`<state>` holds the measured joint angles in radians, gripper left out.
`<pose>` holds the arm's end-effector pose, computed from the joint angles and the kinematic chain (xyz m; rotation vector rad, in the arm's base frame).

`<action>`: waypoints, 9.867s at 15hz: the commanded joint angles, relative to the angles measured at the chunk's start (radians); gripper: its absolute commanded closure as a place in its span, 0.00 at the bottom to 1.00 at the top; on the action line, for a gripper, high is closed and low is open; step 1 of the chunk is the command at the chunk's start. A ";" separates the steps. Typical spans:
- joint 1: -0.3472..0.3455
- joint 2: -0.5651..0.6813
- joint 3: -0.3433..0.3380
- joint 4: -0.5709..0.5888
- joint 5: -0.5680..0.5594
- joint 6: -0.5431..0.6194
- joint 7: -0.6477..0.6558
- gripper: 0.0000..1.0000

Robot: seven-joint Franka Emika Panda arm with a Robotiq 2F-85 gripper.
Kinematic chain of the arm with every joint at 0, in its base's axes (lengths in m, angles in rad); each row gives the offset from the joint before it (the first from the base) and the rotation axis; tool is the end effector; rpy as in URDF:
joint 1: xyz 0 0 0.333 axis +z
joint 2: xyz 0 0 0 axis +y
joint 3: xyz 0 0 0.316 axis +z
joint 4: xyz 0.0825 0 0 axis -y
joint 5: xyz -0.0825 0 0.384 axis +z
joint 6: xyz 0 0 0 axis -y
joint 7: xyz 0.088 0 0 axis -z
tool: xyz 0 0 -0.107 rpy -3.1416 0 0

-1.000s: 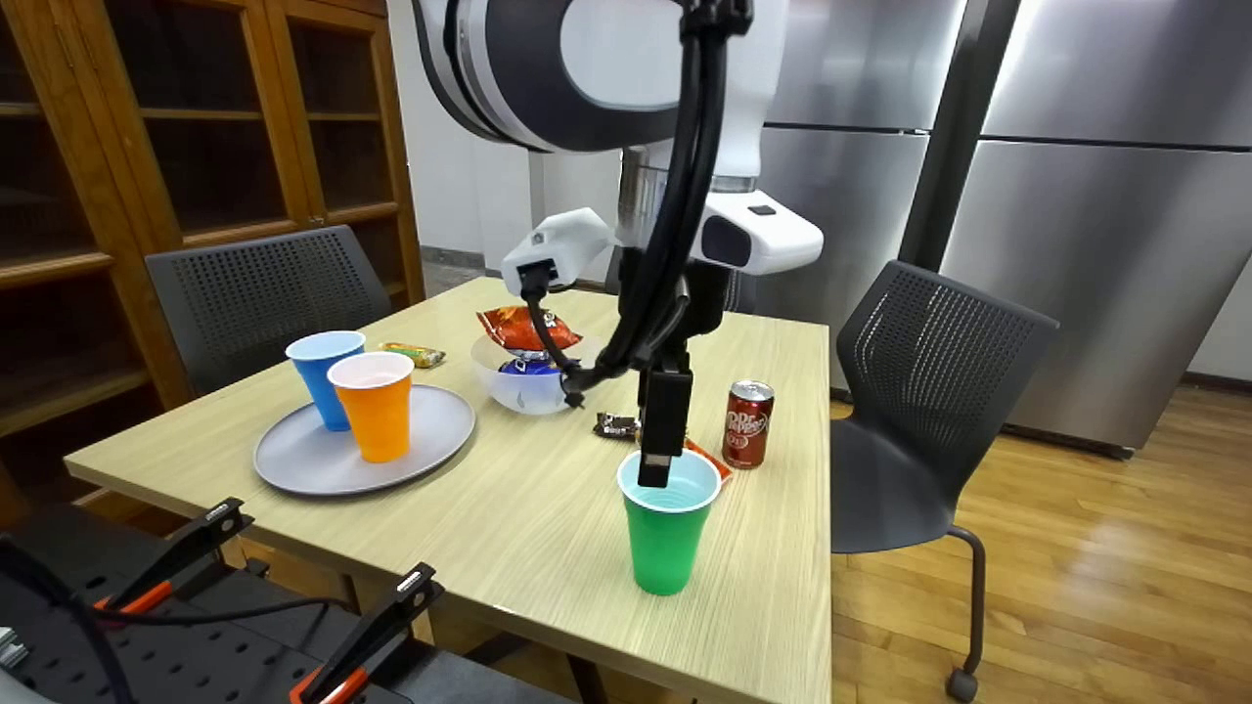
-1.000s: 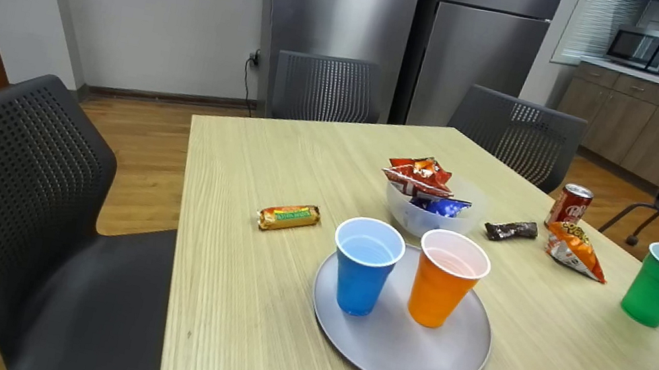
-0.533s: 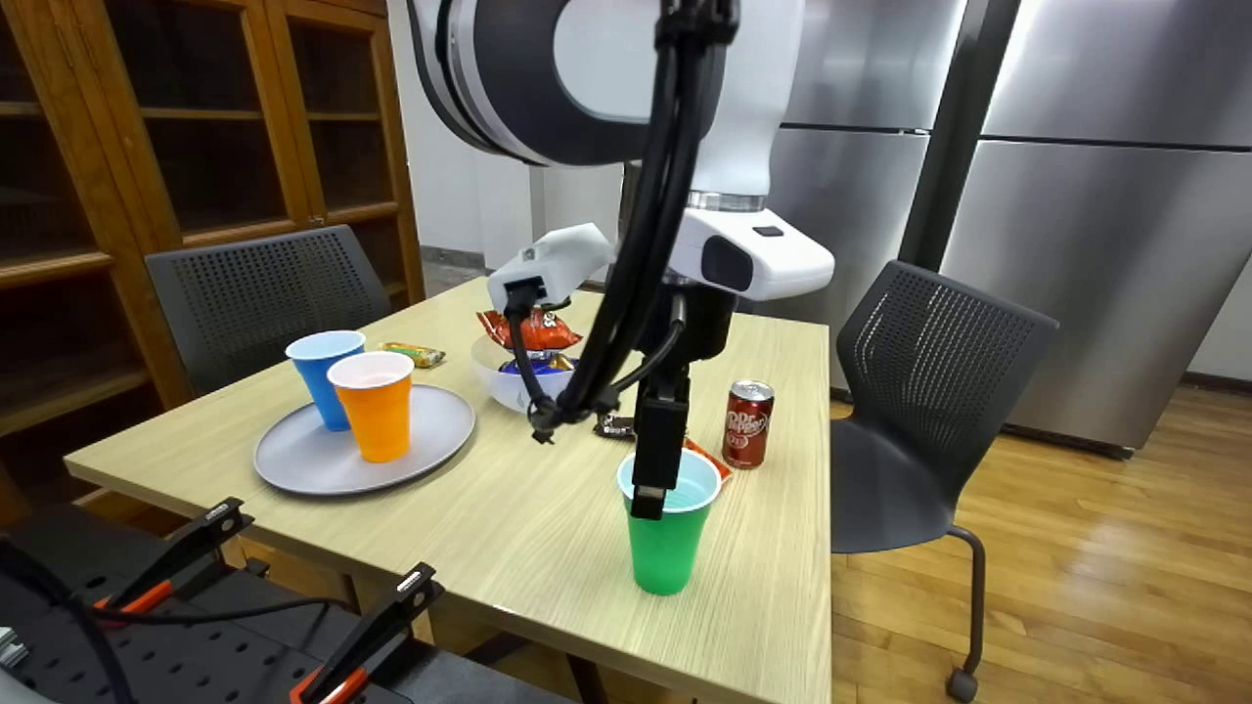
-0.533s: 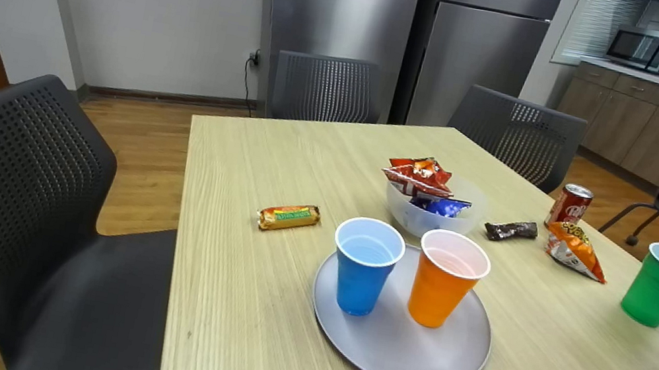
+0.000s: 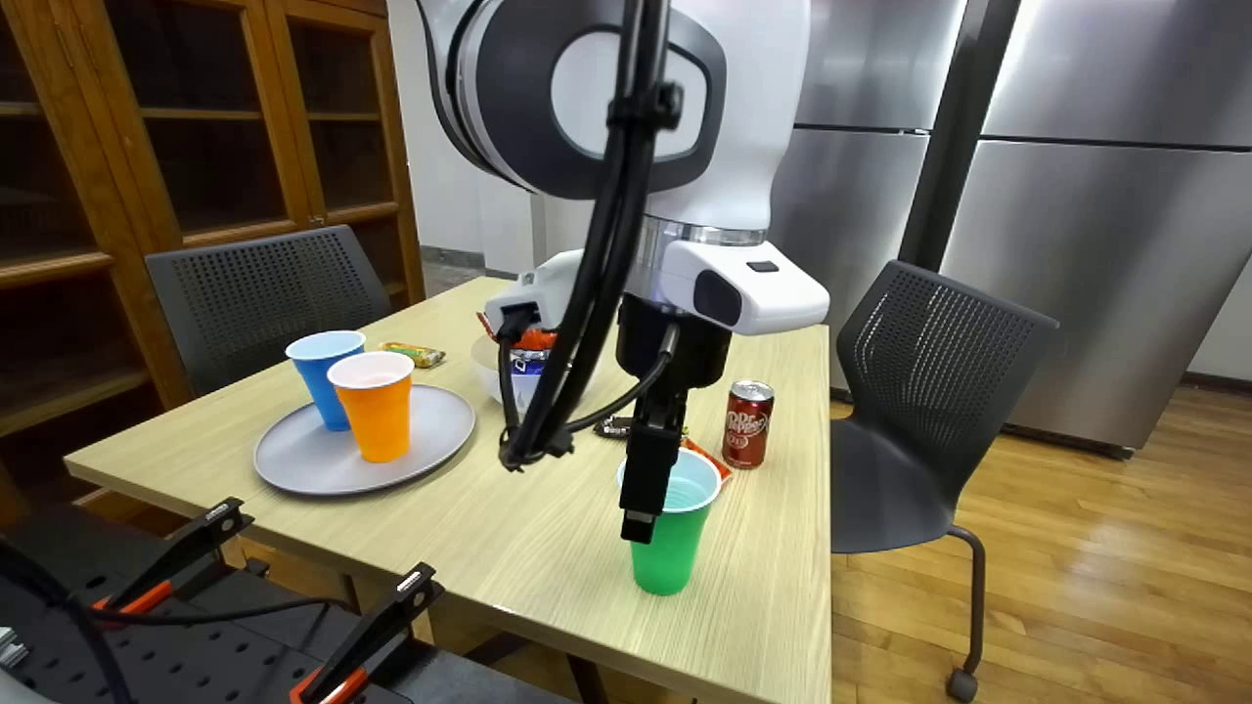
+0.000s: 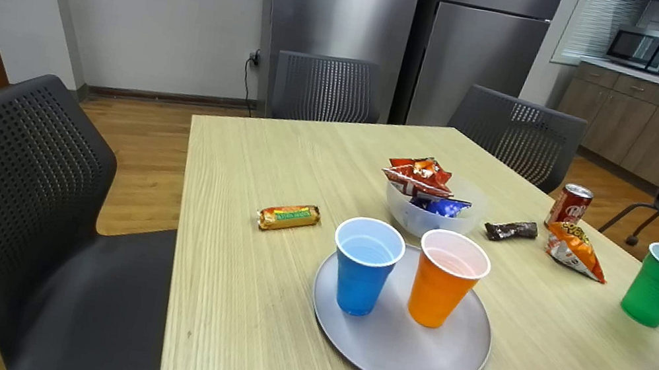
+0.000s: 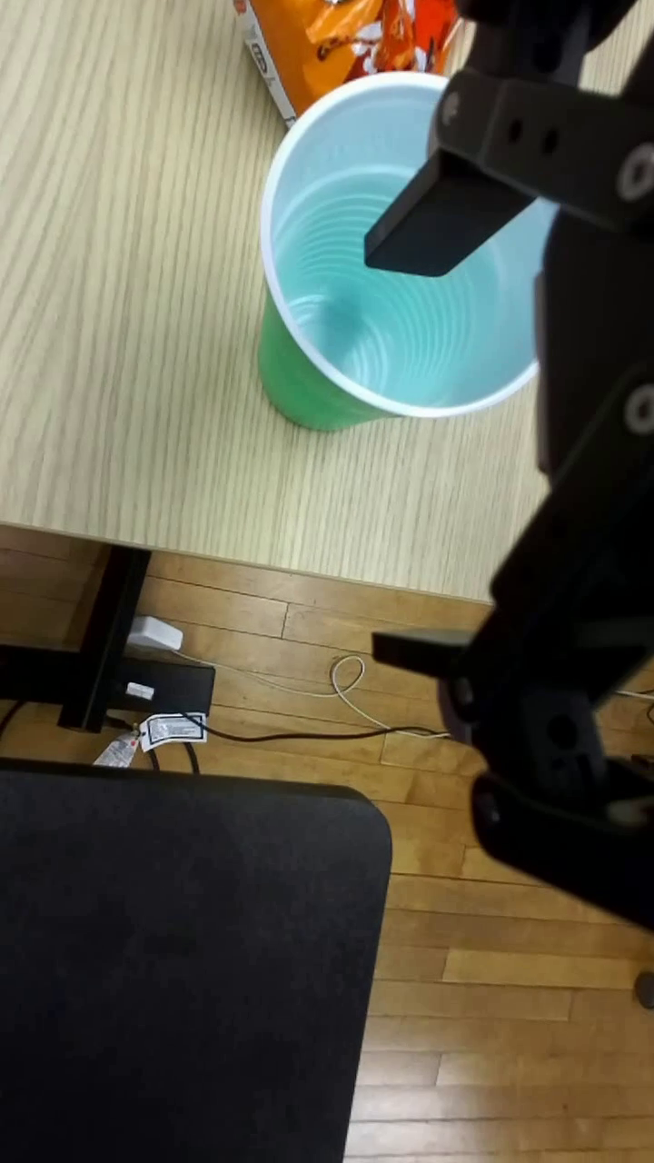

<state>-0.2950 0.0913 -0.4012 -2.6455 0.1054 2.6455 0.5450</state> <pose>0.3155 -0.2723 0.2082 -2.4512 1.9339 0.1269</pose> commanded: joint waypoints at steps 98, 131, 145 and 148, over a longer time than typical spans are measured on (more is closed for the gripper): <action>0.315 -0.264 0.494 0.118 -0.212 -0.193 0.484 0.99; 0.498 0.354 0.466 0.805 -0.264 -0.608 0.084 0.99; 0.474 0.387 0.451 0.772 -0.141 -0.577 -0.031 0.99; 0.471 0.395 0.445 0.764 -0.116 -0.573 -0.055 0.99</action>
<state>0.1823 0.4839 0.0484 -1.8794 -0.0445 2.0801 0.5374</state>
